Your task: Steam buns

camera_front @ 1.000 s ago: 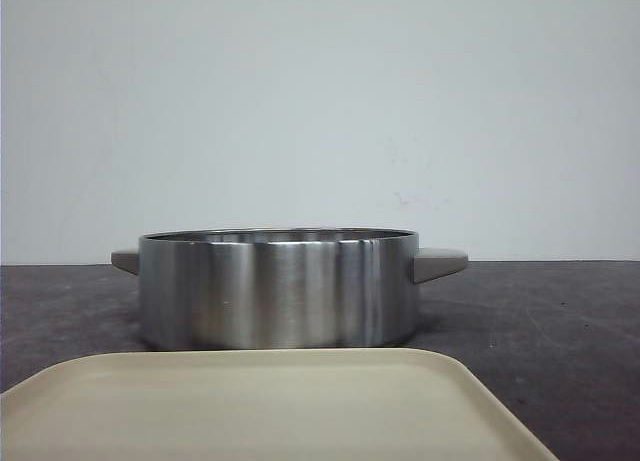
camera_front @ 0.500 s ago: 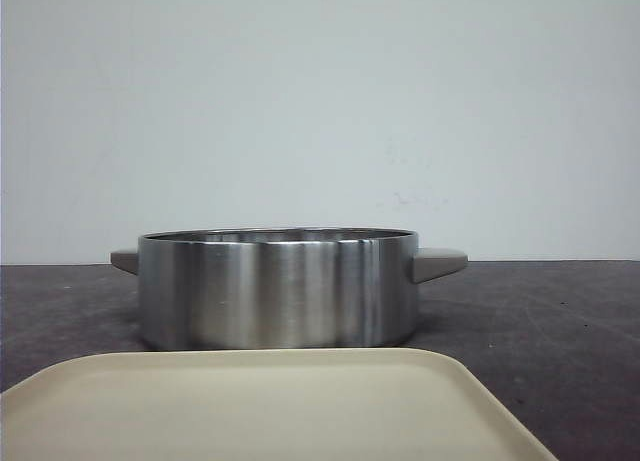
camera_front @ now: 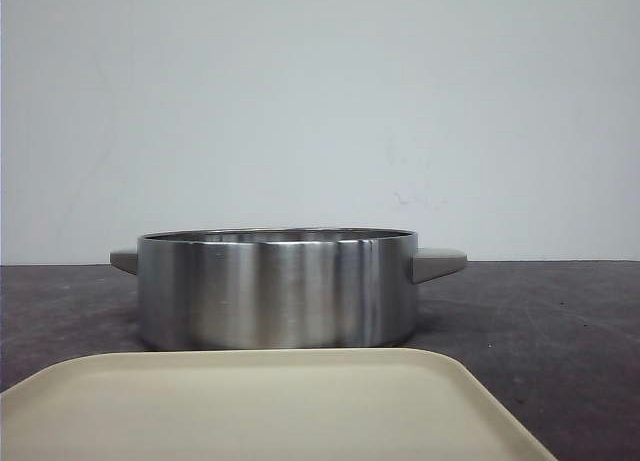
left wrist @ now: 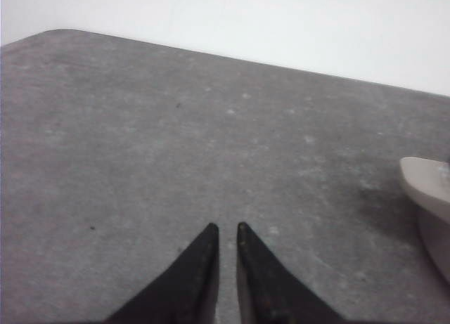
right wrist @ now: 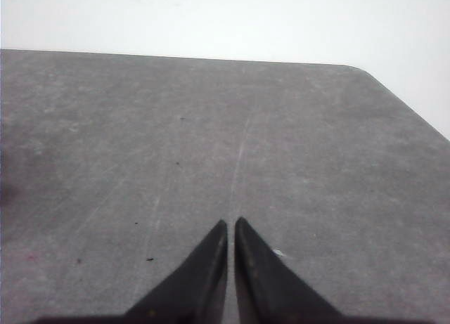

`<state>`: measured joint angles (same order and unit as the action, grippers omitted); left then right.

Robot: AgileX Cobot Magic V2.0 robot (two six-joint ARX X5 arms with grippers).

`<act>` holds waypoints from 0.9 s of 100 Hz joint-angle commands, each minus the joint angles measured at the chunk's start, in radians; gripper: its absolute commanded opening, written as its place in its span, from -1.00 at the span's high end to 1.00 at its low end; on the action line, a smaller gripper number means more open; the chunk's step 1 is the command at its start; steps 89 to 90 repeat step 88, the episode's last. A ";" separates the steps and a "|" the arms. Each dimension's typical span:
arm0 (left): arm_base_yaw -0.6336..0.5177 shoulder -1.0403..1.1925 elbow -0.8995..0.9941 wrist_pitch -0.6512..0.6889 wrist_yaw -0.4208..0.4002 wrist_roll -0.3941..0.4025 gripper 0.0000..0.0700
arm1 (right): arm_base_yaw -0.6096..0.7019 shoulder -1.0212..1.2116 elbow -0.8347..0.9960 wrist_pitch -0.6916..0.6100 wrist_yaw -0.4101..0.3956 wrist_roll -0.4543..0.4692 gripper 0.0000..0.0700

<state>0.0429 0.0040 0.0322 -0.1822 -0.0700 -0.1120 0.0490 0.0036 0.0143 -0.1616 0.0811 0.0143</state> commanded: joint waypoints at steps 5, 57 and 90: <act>0.003 -0.001 -0.019 -0.007 0.016 0.051 1.00 | -0.001 0.000 -0.002 0.004 0.001 -0.007 0.97; 0.003 -0.001 -0.018 -0.006 0.027 0.037 1.00 | -0.001 0.000 -0.002 0.004 0.001 -0.007 0.97; 0.003 -0.001 -0.018 -0.006 0.027 0.037 1.00 | -0.001 0.000 -0.002 0.004 0.001 -0.007 0.97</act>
